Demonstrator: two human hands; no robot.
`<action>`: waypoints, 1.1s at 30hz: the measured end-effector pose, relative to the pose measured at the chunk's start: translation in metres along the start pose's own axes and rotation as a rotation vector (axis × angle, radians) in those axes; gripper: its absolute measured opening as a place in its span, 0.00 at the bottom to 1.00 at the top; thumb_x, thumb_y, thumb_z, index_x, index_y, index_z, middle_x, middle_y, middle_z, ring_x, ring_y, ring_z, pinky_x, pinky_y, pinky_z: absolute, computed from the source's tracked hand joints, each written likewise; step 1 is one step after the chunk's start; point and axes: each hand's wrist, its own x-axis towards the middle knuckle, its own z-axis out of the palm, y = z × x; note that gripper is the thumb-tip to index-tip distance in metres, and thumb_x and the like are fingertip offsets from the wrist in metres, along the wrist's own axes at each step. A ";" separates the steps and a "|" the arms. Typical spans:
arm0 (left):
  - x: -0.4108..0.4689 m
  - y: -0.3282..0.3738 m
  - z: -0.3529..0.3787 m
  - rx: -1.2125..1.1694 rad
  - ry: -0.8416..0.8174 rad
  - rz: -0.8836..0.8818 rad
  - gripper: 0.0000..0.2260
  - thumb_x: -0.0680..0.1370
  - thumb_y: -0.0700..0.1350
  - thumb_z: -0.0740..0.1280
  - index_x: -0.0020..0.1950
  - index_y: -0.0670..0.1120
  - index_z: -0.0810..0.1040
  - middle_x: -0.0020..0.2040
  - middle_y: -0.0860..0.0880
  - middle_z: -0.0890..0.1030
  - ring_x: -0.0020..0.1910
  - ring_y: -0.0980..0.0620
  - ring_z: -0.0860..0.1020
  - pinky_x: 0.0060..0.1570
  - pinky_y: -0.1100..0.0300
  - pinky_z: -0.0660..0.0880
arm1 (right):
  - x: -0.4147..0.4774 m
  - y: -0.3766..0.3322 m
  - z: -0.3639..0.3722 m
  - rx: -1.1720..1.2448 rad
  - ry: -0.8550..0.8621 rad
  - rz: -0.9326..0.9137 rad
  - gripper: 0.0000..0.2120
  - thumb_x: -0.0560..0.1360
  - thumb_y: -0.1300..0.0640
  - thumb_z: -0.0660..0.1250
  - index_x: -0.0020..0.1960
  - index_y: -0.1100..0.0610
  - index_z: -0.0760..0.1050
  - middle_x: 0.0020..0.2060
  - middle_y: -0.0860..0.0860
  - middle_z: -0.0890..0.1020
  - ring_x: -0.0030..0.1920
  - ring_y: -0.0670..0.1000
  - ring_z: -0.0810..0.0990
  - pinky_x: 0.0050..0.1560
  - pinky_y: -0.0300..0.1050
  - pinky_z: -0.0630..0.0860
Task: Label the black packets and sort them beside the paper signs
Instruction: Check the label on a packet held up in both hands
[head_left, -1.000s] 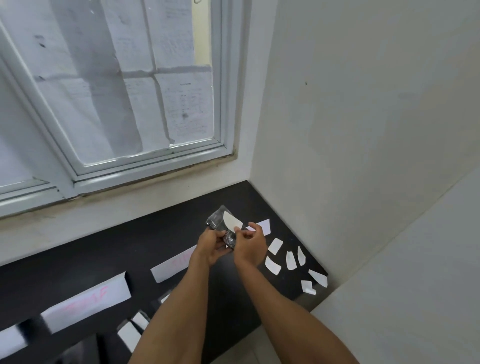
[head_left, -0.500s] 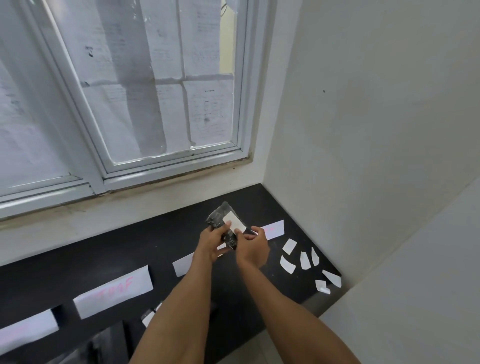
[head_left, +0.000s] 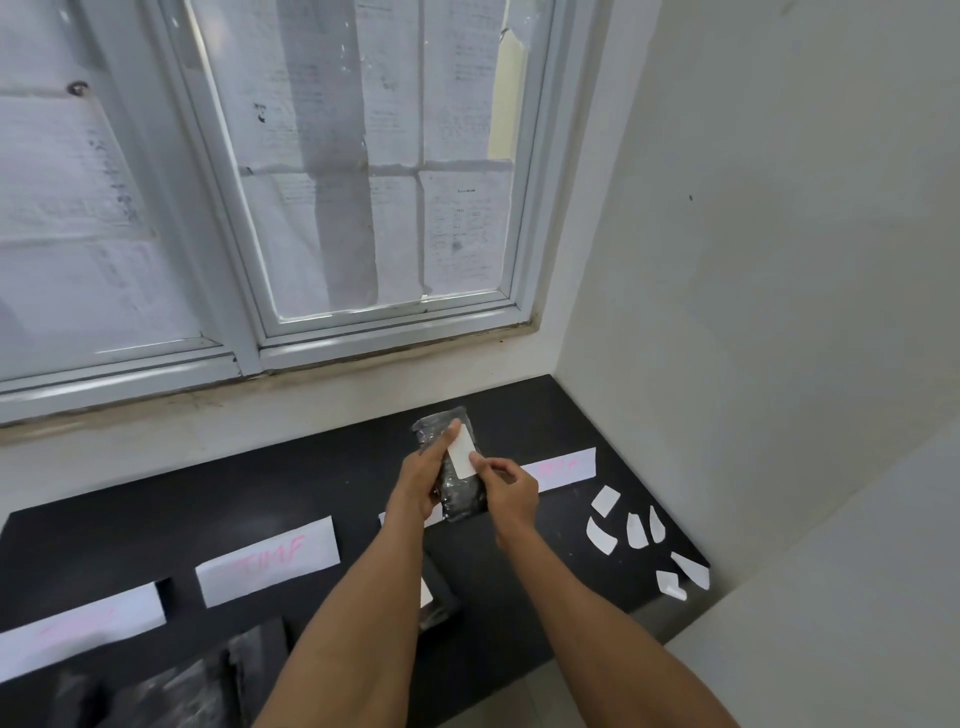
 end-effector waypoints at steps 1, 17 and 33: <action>-0.002 0.001 -0.003 0.012 0.011 0.019 0.27 0.60 0.57 0.79 0.52 0.43 0.80 0.46 0.41 0.85 0.46 0.42 0.84 0.47 0.49 0.81 | -0.003 0.001 0.004 0.003 -0.023 -0.011 0.12 0.70 0.50 0.75 0.48 0.58 0.82 0.43 0.52 0.85 0.45 0.49 0.84 0.40 0.39 0.82; -0.012 0.007 -0.055 0.031 0.206 -0.013 0.22 0.76 0.55 0.69 0.59 0.38 0.75 0.50 0.39 0.82 0.48 0.41 0.81 0.47 0.48 0.80 | -0.022 0.005 0.034 0.002 -0.390 0.054 0.23 0.65 0.54 0.79 0.56 0.59 0.77 0.48 0.57 0.85 0.47 0.54 0.86 0.48 0.48 0.83; -0.034 0.020 -0.104 0.286 0.239 -0.072 0.21 0.80 0.64 0.54 0.58 0.48 0.70 0.49 0.45 0.76 0.44 0.49 0.75 0.46 0.52 0.73 | -0.020 0.051 0.039 -0.231 -0.199 0.182 0.12 0.79 0.65 0.57 0.53 0.62 0.79 0.45 0.55 0.81 0.46 0.52 0.80 0.43 0.43 0.79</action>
